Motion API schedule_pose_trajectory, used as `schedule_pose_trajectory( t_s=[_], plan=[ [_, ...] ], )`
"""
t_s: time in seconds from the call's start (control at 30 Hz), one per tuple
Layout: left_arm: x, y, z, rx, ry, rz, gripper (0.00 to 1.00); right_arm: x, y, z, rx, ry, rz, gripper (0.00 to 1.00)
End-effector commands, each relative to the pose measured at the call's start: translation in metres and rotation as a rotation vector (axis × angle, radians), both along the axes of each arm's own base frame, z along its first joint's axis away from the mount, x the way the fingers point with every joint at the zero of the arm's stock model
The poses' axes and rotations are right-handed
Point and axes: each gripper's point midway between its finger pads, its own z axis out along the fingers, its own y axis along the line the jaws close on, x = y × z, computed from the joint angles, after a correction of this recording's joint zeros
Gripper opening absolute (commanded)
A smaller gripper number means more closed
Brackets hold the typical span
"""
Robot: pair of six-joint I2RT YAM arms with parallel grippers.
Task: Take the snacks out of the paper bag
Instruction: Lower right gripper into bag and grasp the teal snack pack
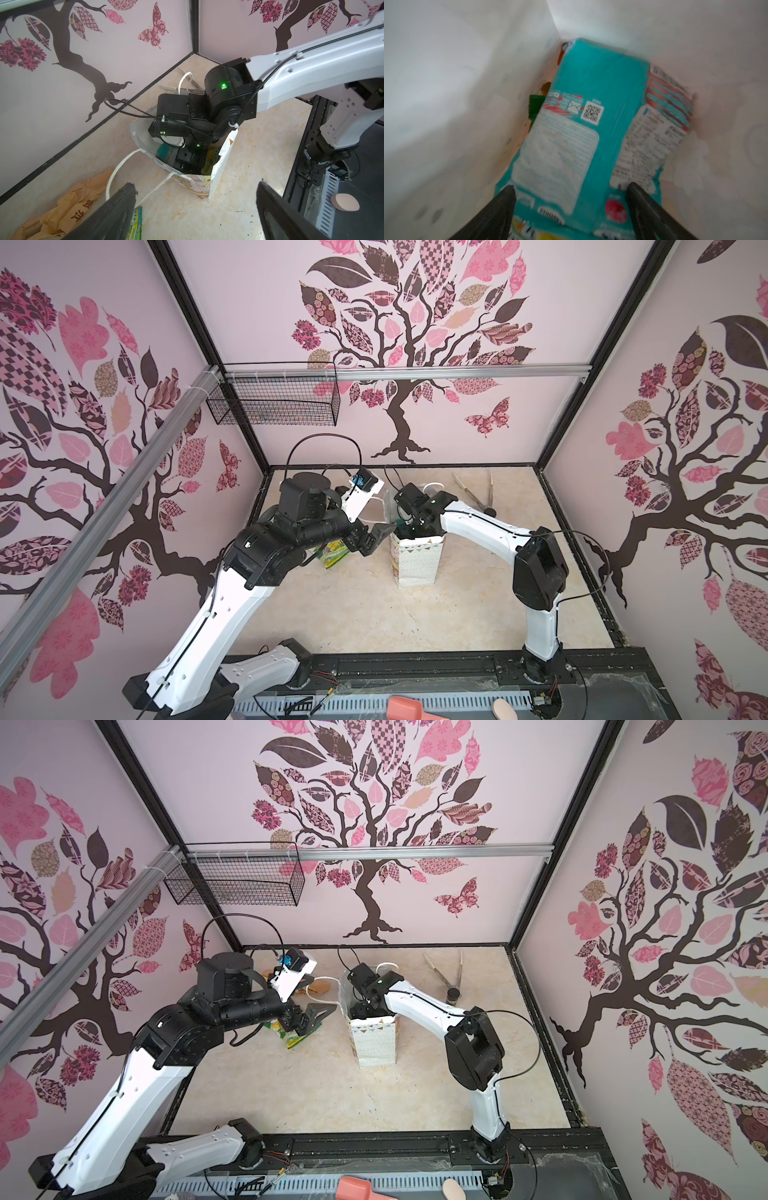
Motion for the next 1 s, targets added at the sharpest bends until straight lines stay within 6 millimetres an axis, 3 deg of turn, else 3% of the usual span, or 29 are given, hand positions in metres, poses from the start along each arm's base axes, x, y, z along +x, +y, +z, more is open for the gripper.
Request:
schedule_pose_trajectory(
  t_s=[0.0,0.17,0.33,0.77,0.97],
  plan=[
    [-0.002,0.002,0.011,-0.010,-0.035,0.006,0.93,-0.005,-0.006,-0.034,-0.056,0.075,-0.007,0.87],
    [0.002,0.004,0.008,-0.005,-0.028,0.025,0.93,-0.010,-0.008,-0.054,-0.070,0.114,-0.001,0.84],
    [0.004,0.004,0.007,-0.005,-0.032,0.036,0.93,-0.011,-0.008,-0.052,-0.055,0.113,-0.004,0.65],
    [0.012,0.004,0.006,-0.023,-0.040,0.072,0.94,-0.003,0.001,-0.009,0.043,0.051,0.001,0.10],
    [0.014,0.005,0.005,-0.027,-0.035,0.087,0.94,0.000,0.005,0.017,0.082,0.014,0.004,0.00]
  ],
)
